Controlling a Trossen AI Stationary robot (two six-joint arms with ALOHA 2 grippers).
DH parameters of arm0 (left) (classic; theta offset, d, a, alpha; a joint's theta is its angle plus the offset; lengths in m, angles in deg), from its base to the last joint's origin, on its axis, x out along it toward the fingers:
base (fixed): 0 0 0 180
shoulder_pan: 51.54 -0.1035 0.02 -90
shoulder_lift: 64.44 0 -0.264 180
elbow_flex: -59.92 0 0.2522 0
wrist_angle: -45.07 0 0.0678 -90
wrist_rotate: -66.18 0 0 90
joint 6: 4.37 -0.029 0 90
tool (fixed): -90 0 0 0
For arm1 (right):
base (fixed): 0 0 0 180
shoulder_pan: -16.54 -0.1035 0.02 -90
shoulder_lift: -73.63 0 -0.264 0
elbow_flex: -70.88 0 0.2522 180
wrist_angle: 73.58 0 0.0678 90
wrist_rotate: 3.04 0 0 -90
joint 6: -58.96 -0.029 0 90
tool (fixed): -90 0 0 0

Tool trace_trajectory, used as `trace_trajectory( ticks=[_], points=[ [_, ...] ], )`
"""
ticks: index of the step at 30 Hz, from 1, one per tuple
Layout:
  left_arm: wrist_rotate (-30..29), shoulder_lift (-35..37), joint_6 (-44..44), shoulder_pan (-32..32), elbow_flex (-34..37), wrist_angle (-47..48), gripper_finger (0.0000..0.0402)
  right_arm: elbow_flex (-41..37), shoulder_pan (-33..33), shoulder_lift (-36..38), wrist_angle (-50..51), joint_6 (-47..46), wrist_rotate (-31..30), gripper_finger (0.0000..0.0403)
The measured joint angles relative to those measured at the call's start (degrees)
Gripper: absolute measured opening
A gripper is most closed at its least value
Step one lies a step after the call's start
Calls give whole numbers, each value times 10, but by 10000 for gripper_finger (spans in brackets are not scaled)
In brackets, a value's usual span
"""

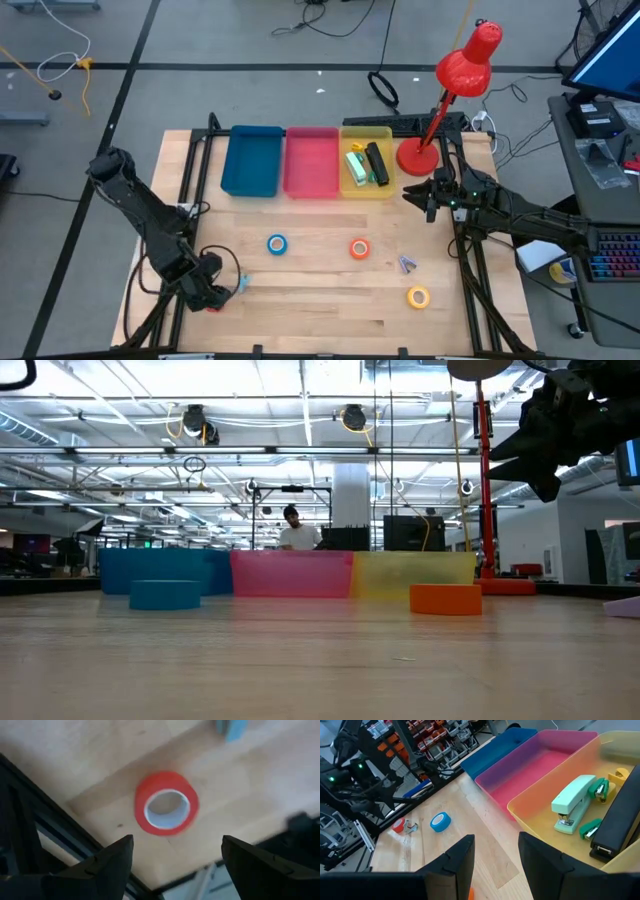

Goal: Pick and place Stapler, Stapler remover, tape
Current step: Put the red tape into the pink bin

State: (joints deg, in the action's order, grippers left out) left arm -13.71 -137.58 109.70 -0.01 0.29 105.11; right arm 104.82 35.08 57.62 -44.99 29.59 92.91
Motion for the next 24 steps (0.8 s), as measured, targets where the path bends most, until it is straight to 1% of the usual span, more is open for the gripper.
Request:
trace_trajectory(
  ticks=[3, 11, 18, 24],
  points=[
    [6, -32, -11, 0, 0, 0, 289, 0, 0, 0, 0, 0, -1, 144],
    [53, -99, -14, 0, 0, -1, 275, 0, 0, 0, 0, 0, -2, 144],
    [56, -139, -31, -1, -1, -5, 273, 0, 0, 0, 0, -6, -2, 144],
    [81, -179, -47, -1, 0, -18, 270, 0, 0, 0, 0, -15, -2, 144]
  ],
)
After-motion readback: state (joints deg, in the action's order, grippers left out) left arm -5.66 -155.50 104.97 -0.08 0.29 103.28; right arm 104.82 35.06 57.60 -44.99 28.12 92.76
